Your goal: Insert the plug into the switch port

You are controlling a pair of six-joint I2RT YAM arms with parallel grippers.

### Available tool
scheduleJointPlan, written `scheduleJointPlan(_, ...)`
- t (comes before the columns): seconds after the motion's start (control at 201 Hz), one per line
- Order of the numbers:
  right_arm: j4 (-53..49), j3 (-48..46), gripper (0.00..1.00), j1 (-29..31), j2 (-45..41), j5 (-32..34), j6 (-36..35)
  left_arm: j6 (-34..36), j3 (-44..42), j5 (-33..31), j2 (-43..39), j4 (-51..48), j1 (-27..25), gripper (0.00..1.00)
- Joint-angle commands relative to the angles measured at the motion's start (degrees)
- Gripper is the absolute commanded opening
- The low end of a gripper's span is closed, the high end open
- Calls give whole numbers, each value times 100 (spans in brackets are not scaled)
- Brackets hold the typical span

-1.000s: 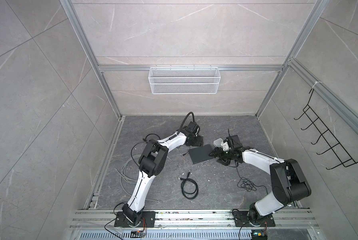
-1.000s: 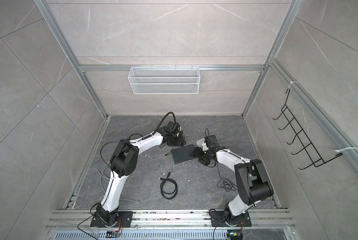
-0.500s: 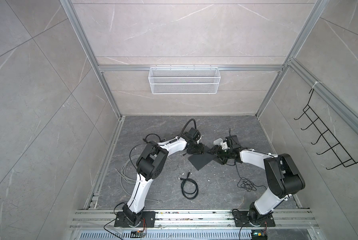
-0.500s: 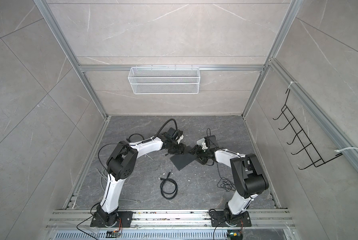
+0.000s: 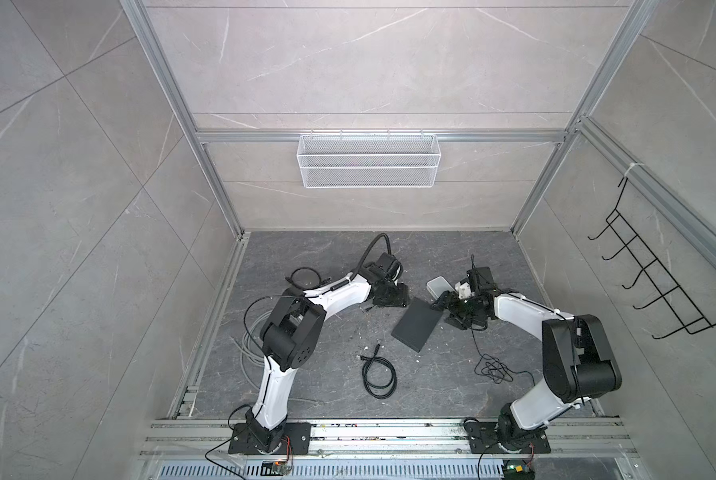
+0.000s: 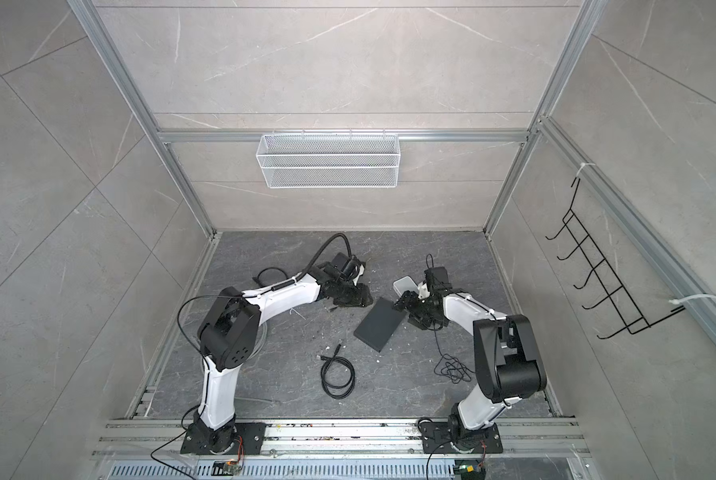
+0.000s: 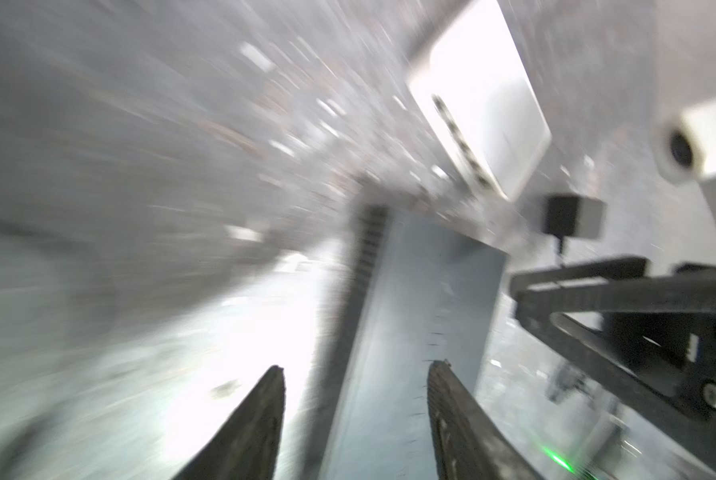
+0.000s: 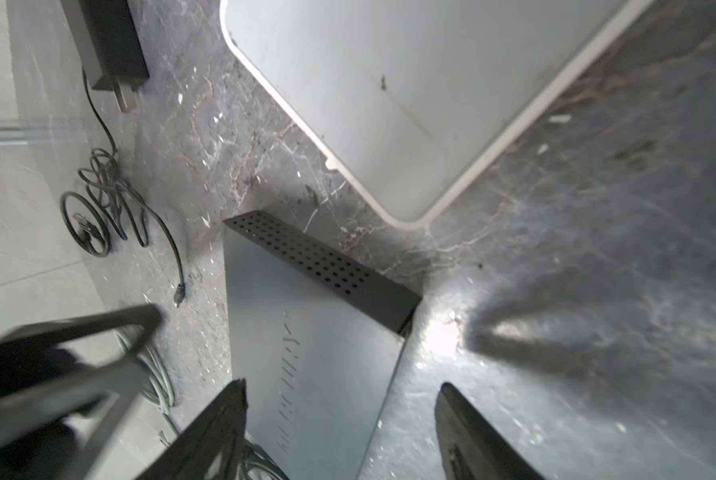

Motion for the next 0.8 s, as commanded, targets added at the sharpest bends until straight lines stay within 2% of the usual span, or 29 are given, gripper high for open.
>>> scheduleJointPlan(0.0, -476, 206, 72, 9, -182, 151, -410, 387, 282, -1601, -236, -1119, 106, 51)
scheduleJointPlan(0.105, -502, 264, 70, 35, -222, 145, -458, 572, 391, -2029, 27, -1484, 129, 48)
scheduleJointPlan(0.343, -635, 487, 66, 194, -136, 189, -573, 771, 1140, -2045, 774, -1950, 92, 45)
scheduleJointPlan(0.547, -558, 506, 65, 211, -152, 191, -502, 843, 1089, -2147, 972, -2019, 22, 44)
scheduleJointPlan(0.791, -499, 545, 63, 253, -91, 101, -475, 882, 1228, -1931, 1258, -1765, 22, 40)
